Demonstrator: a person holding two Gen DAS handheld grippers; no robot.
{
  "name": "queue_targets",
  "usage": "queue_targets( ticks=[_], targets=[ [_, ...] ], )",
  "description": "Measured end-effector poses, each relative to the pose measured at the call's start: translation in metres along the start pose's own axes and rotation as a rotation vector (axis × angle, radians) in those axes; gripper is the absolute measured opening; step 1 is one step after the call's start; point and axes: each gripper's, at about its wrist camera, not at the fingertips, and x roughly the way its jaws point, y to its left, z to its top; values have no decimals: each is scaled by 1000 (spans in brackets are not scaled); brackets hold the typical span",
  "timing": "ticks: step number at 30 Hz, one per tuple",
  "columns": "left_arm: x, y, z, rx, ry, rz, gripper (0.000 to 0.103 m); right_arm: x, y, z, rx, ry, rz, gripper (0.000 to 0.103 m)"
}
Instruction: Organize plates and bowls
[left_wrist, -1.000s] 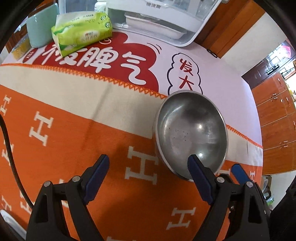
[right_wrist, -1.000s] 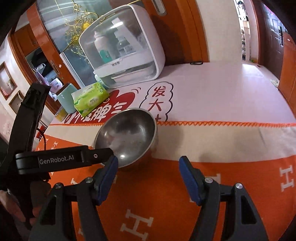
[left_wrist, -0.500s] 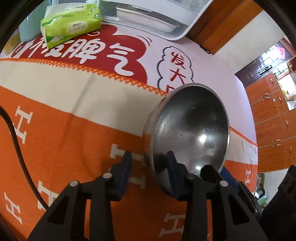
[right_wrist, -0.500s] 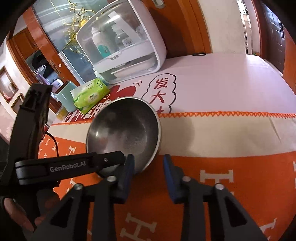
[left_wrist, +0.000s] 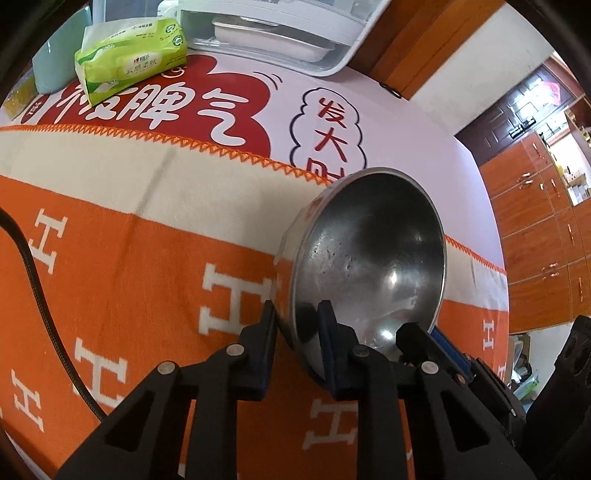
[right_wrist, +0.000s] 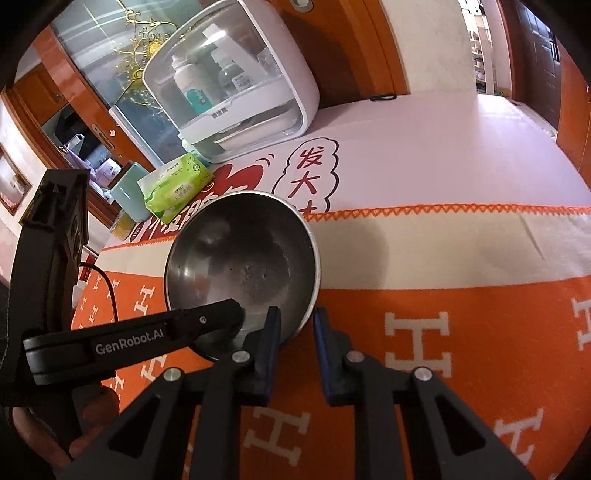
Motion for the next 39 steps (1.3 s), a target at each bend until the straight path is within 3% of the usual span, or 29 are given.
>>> queue_targets(
  ticks=[16,29,39],
  targets=[
    [-78,-22,-45,83,-64,-13,20,-88,26,-24,-21,-77,-9,18],
    [-165,-22,-109,143,-182,-20,21,-160,66,-61,-100,-158,18,18],
    [-210,-9,-160,125,-243,-15,23,-188,101,-92,-199,-158,45,18]
  ],
)
